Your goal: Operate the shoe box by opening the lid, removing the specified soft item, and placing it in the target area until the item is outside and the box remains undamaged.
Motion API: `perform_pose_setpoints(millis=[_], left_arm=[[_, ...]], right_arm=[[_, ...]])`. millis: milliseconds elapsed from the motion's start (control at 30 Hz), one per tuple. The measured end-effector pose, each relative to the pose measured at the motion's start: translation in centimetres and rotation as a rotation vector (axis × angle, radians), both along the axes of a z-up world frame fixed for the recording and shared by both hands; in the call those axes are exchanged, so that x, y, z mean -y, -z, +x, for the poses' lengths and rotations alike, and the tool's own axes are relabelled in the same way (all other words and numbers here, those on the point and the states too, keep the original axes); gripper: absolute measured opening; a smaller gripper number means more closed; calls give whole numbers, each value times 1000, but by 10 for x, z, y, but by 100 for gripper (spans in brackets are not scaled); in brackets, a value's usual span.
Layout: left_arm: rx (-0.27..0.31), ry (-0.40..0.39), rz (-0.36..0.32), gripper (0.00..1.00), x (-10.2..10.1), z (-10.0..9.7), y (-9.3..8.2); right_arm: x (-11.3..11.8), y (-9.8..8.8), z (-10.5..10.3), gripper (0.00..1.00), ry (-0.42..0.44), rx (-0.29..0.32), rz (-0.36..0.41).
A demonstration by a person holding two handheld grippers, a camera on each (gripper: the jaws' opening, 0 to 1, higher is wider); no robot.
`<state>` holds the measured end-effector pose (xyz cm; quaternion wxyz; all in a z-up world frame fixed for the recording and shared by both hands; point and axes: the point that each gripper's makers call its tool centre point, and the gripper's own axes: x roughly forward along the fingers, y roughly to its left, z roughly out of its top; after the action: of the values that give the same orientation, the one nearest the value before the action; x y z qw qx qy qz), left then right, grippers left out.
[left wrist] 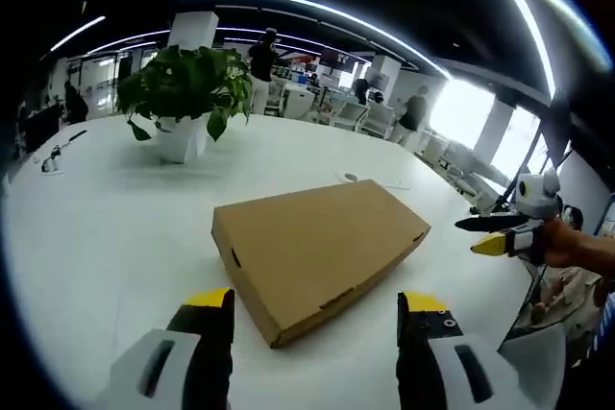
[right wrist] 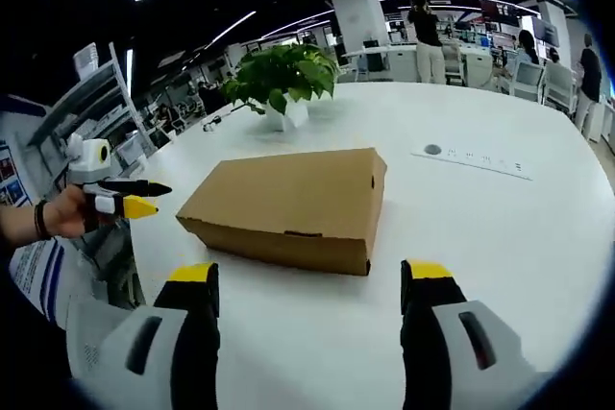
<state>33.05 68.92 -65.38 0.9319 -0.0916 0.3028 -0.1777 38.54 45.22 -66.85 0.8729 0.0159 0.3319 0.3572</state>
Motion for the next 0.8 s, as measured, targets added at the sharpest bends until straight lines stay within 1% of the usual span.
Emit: perform_pose_setpoints(millis=[200, 233, 267, 300, 400, 467, 533, 600, 633, 667, 700, 733, 800], left_arm=[[-39, 29, 23, 70, 5, 2, 22], [-44, 32, 25, 70, 6, 3, 24], [-48, 35, 25, 69, 8, 3, 27], [-52, 35, 24, 69, 8, 4, 29], [-67, 17, 9, 67, 8, 8, 35], [-73, 2, 8, 65, 9, 10, 39], [-78, -4, 10, 63, 10, 12, 43], [-86, -4, 13, 63, 12, 12, 47], [-90, -8, 16, 63, 12, 13, 48], [-92, -10, 21, 63, 11, 13, 49], [-93, -11, 23, 63, 10, 13, 49], [-96, -14, 25, 62, 10, 14, 50], [-100, -21, 32, 60, 8, 15, 51]], right_arm=[[-6, 16, 14, 71, 5, -36, -4], [-3, 20, 16, 71, -5, -24, -46], [-2, 27, 17, 69, -31, -9, -105], [-2, 30, 17, 68, -44, -12, -121], [-8, 37, 18, 68, -54, -28, -110], [-8, 42, 22, 65, -53, -25, -125], [-10, 43, 27, 64, -44, -24, -116], [-12, 44, 32, 61, -37, -22, -109], [-13, 43, 34, 57, -35, -17, -107], [-16, 41, 38, 52, -36, 3, -99], [-18, 38, 42, 47, -43, 40, -103], [-19, 37, 44, 43, -58, 65, -123], [-22, 38, 45, 42, -65, 64, -131]])
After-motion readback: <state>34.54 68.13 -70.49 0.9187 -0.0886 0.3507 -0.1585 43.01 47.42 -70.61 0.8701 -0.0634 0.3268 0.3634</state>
